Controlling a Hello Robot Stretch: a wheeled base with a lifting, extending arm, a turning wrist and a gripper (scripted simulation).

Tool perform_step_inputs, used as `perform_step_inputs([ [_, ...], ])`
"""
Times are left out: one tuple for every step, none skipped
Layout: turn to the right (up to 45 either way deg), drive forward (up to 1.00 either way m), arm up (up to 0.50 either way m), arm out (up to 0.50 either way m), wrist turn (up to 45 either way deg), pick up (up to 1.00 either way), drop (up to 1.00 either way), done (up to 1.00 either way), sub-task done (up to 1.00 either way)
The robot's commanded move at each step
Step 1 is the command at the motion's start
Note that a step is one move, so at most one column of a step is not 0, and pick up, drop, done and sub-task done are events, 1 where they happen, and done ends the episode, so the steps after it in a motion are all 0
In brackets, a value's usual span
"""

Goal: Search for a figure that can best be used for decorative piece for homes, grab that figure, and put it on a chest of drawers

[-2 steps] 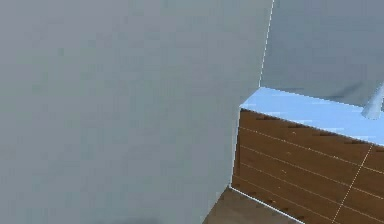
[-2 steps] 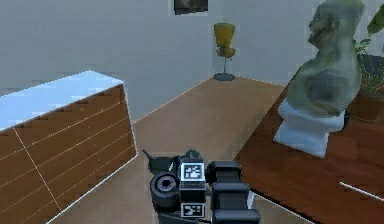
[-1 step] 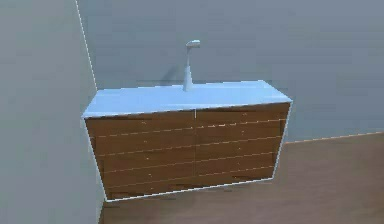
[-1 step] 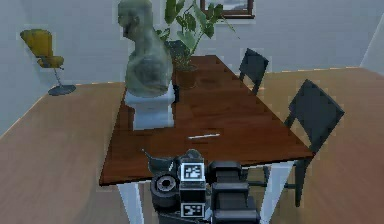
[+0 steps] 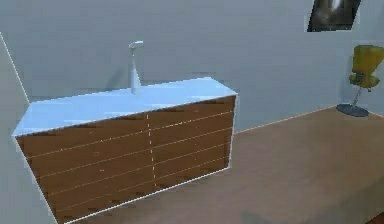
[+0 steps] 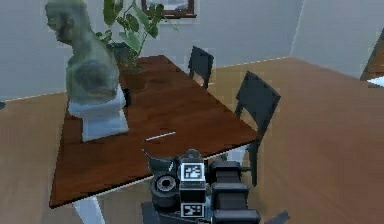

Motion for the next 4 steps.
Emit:
perform_step_inputs([
  [0.0,0.1,0.0,0.0,0.0,0.0,0.0,0.0,0.0],
  [21.0,0.0,0.0,0.0,0.0,0.0,0.0,0.0,0.0],
  [0.0,1.0,0.0,0.0,0.0,0.0,0.0,0.0,0.0],
  [6.0,0.0,0.0,0.0,0.0,0.0,0.0,0.0,0.0],
])
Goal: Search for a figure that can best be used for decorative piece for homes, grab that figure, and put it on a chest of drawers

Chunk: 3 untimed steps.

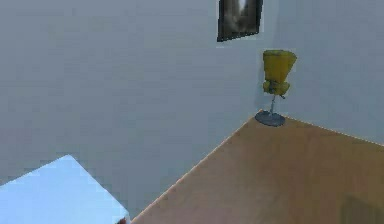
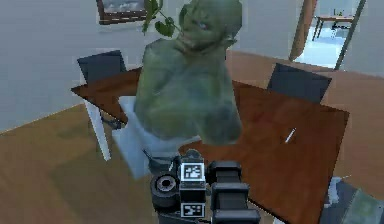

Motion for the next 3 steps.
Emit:
perform_step_inputs([
  [0.0,0.45,0.0,0.0,0.0,0.0,0.0,0.0,0.0],
  [0.0,0.2,0.0,0.0,0.0,0.0,0.0,0.0,0.0],
  [-45.0,0.0,0.0,0.0,0.0,0.0,0.0,0.0,0.0],
])
